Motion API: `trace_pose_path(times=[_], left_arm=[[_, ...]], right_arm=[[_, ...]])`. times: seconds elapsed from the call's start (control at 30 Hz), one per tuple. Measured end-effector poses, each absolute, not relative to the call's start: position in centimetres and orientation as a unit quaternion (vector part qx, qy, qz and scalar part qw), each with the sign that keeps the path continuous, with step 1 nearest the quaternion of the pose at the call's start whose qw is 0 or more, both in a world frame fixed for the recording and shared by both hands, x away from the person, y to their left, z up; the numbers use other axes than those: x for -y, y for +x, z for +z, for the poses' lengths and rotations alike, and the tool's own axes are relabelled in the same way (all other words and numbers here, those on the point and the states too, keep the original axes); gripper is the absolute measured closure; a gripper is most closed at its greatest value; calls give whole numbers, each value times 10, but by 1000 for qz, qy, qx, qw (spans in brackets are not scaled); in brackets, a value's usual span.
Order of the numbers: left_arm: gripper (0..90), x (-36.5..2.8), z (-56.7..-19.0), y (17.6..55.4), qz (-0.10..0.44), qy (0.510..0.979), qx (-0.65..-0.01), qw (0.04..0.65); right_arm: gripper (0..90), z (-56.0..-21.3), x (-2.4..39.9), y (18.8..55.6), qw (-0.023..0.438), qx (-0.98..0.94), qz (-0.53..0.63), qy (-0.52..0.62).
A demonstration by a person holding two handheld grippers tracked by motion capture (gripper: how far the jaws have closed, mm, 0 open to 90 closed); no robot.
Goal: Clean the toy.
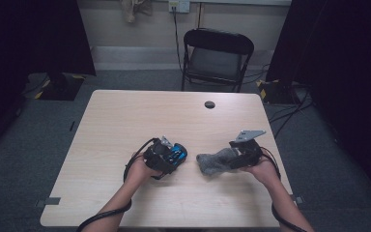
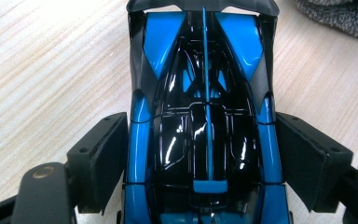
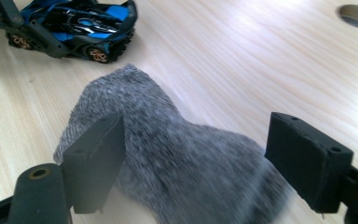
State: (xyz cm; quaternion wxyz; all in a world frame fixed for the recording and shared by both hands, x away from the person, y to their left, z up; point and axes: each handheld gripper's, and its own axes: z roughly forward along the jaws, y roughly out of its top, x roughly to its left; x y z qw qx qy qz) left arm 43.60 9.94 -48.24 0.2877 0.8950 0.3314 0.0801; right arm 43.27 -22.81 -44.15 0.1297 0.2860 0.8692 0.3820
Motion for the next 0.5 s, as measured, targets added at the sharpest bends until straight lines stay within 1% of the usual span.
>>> trace_pose_path(times=[0.1, 0.23, 0.43, 0.5], left_arm=[[210, -99, -483, 434, 87, 899, -323, 281], [186, -98, -483, 434, 87, 899, -324, 281], [173, -97, -484, 434, 89, 899, -324, 283], [173, -97, -484, 433, 90, 898, -324, 283]], right_arm=[[190, -452, 217, 436, 121, -874, 379, 279], [181, -467, 207, 438, 116, -881, 370, 272], [177, -475, 204, 437, 115, -891, 357, 257], [177, -479, 203, 437, 106, -898, 344, 253]])
